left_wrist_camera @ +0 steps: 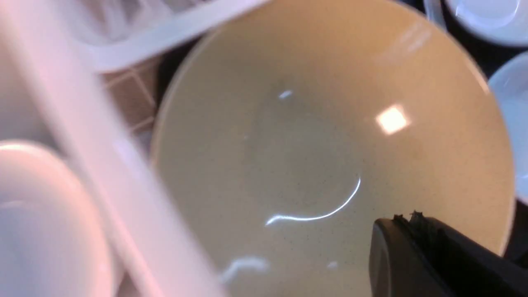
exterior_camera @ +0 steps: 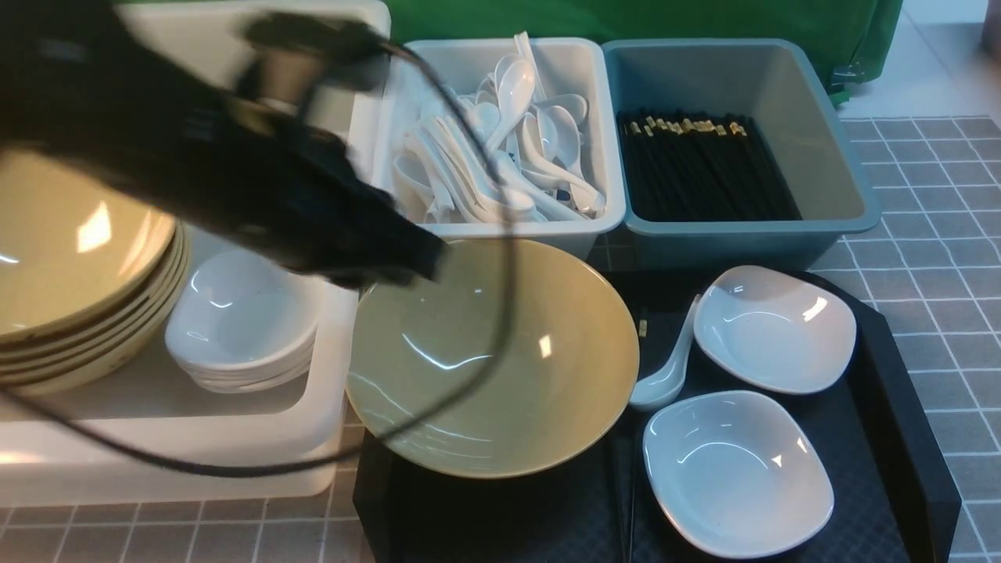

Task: On grey table put chopsticks spoon bowls plates into blue grey white boxes.
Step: 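Grasp the large bowl on the tray by its rim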

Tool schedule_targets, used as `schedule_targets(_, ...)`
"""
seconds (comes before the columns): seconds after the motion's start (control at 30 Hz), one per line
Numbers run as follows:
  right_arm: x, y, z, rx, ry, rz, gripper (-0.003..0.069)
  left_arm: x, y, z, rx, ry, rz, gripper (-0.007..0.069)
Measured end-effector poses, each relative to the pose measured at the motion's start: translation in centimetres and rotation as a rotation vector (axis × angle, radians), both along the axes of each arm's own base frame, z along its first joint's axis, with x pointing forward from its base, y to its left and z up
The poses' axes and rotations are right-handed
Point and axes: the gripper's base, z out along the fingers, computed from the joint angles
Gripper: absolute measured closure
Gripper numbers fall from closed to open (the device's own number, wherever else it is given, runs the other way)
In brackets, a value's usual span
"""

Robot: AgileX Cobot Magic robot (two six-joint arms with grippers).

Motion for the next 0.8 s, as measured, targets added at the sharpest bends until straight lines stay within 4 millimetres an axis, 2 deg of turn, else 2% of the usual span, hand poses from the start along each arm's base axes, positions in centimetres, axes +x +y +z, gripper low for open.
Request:
schedule_targets(0.1, 0.1, 0.1, 0.0, 0.005, -0.021, 0.007, 0.0600, 0.9, -3.0, -2.5, 0.073, 0.037, -0.062, 0.0632)
schedule_targets(0.13, 0.1, 0.1, 0.1, 0.005, -0.024, 0.007, 0.0600, 1.0, -3.3, -2.9, 0.080, 0.044, -0.065, 0.0632)
schedule_targets(0.17, 0.2, 0.1, 0.2, 0.009, -0.038, 0.004, 0.0600, 1.4, -4.7, -4.3, 0.102, 0.057, -0.092, 0.0632)
schedule_targets(0.27, 0.2, 0.1, 0.2, 0.011, -0.044, 0.003, 0.0600, 1.8, -6.8, -6.7, 0.117, 0.111, -0.122, 0.0632)
schedule_targets(0.33, 0.2, 0.1, 0.2, 0.014, -0.045, 0.003, 0.0600, 1.5, -8.7, -8.4, 0.097, 0.178, -0.151, 0.0632)
schedule_targets(0.47, 0.2, 0.1, 0.2, 0.017, -0.046, 0.003, 0.0600, 0.6, -11.3, -9.8, 0.048, 0.233, -0.217, 0.0631)
schedule_targets(0.57, 0.3, 0.1, 0.3, 0.020, -0.049, 0.002, 0.0600, -0.5, -13.8, -9.8, -0.045, 0.268, -0.278, 0.0631)
schedule_targets(0.63, 0.3, 0.1, 0.3, 0.021, -0.054, 0.000, 0.0600, -0.7, -14.6, -8.8, -0.087, 0.267, -0.302, 0.0627)
schedule_targets(0.73, 0.3, 0.1, 0.3, 0.021, -0.055, 0.000, 0.0600, -0.2, -14.5, -6.9, -0.107, 0.228, -0.323, 0.0603)
schedule_targets(0.8, 0.3, 0.1, 0.3, 0.022, -0.055, 0.001, 0.0600, 0.9, -13.2, -4.7, -0.068, 0.152, -0.333, 0.0546)
